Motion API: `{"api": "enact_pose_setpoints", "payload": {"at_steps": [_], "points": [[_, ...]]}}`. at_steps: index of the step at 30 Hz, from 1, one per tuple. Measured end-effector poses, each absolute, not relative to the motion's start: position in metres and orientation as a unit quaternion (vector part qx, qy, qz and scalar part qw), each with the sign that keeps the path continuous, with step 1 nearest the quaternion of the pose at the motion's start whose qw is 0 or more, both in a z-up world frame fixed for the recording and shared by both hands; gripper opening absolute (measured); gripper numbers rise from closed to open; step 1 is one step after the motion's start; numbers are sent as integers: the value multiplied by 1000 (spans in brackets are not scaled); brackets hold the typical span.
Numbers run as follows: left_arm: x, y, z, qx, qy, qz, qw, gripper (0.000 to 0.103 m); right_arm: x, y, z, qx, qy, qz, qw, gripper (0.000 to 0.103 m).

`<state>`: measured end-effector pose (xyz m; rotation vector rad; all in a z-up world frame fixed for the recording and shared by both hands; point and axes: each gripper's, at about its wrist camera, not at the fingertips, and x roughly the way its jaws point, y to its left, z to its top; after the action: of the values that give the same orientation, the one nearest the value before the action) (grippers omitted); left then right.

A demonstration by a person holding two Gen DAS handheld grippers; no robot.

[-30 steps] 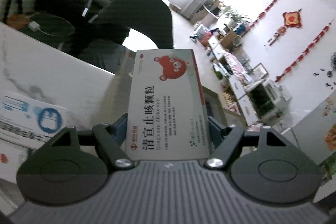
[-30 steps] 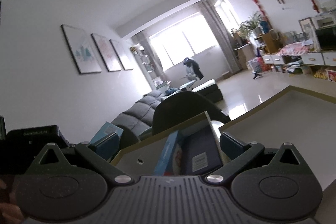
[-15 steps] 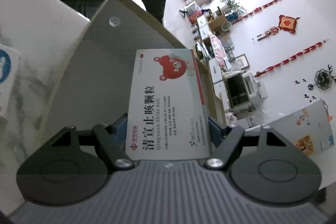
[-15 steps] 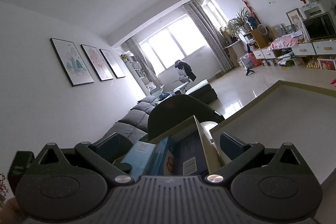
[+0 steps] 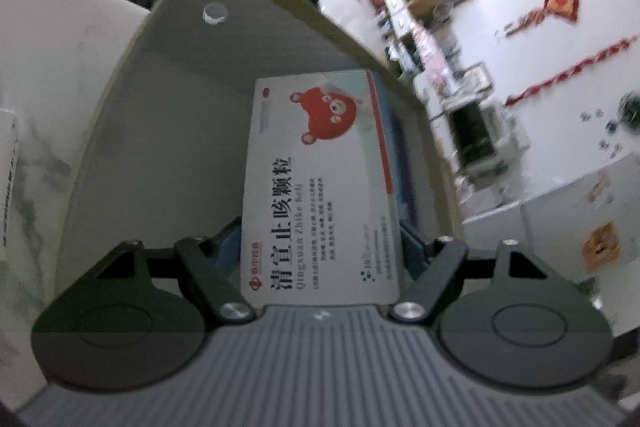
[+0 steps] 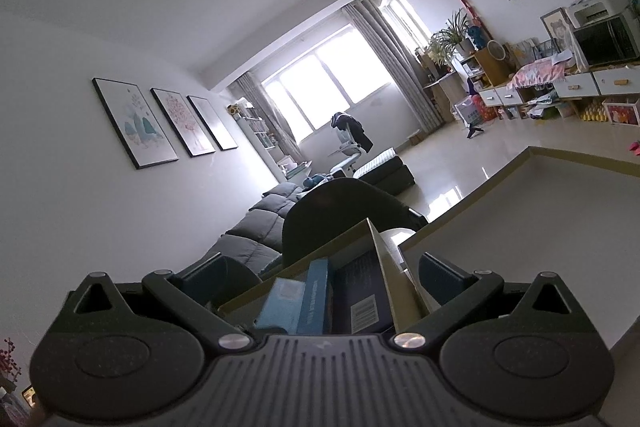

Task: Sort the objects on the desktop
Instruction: 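Carry the white bear box with the left gripper over the beige box, then lower the white bear box into the beige box and open the left gripper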

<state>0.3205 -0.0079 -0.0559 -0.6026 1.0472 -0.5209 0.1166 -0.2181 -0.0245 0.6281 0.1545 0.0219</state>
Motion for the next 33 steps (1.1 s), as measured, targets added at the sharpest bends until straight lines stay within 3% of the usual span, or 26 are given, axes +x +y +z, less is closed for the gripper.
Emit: {"api": "enact_pose_setpoints", "payload": {"at_steps": [6,12,14,17,20,29,33], "points": [[325,-17,-55,-235,505,-223,800,82,117,-221,-25,312,77,11,947,102],[330,-20,-58,-208,522,-218,798,97,118,-223,-25,316,77,13,946,103],[330,-21,-58,-194,524,-210,802,95,118,-223,-24,315,77,14,946,103],[330,-28,-57,-167,533,-193,806,81,118,-223,-25,314,77,15,946,102],[329,-29,-57,-154,542,-187,805,80,120,-224,-25,312,78,14,947,103],[325,-6,-69,-245,534,-202,784,78,122,-226,-26,316,78,18,945,102],[323,3,-72,-287,516,-218,777,92,122,-228,-26,317,77,19,945,102]]}}
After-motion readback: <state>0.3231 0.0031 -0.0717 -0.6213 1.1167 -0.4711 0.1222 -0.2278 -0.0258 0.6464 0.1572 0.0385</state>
